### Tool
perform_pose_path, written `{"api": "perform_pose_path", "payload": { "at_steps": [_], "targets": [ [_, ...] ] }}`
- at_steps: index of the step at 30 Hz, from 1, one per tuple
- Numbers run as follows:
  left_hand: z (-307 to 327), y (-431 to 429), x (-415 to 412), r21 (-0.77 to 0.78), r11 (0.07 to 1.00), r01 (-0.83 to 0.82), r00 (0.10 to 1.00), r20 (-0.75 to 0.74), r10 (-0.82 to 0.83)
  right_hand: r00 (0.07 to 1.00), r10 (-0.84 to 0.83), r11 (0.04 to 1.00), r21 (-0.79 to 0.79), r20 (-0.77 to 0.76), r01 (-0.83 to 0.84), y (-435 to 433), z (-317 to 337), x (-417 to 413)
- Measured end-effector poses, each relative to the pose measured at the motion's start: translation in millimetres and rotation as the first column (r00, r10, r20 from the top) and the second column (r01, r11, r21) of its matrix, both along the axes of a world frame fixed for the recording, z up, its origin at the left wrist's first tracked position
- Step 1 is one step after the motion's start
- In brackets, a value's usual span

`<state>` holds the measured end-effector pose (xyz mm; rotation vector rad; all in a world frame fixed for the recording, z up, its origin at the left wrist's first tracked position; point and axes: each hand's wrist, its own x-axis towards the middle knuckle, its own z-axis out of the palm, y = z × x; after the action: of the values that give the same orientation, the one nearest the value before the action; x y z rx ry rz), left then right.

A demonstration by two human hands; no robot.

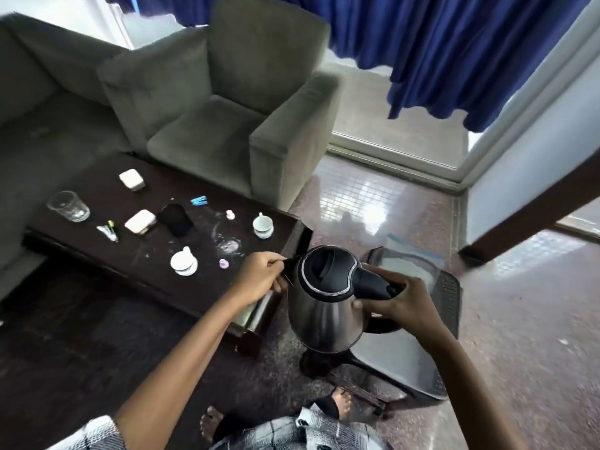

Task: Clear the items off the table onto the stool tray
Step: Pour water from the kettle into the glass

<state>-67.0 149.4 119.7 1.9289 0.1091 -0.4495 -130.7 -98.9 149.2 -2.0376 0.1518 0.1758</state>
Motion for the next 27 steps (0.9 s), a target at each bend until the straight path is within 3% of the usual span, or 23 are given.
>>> {"api": "perform_pose_path", "payload": {
  "at_steps": [8, 15, 27],
  "targets": [
    [20, 171, -7, -0.141, 0.949, -0.282, 0.955, 0.051, 0.291, 0.996, -0.014, 0.991, 0.13, 0.084, 0.003, 184, 18, 13],
    [22, 298, -4, -0.153, 0.868, -0.472, 0.863, 0.12, 0.491, 0.995, 0.059, 0.988, 0.14, 0.075, -0.069, 314, 12, 44],
    [0, 465, 78, -0.111, 0.798, -0.592, 0.797, 0.061, 0.6, 0.983, 0.173, 0.976, 0.126, 0.058, -0.179, 481, -23, 162]
  ]
}}
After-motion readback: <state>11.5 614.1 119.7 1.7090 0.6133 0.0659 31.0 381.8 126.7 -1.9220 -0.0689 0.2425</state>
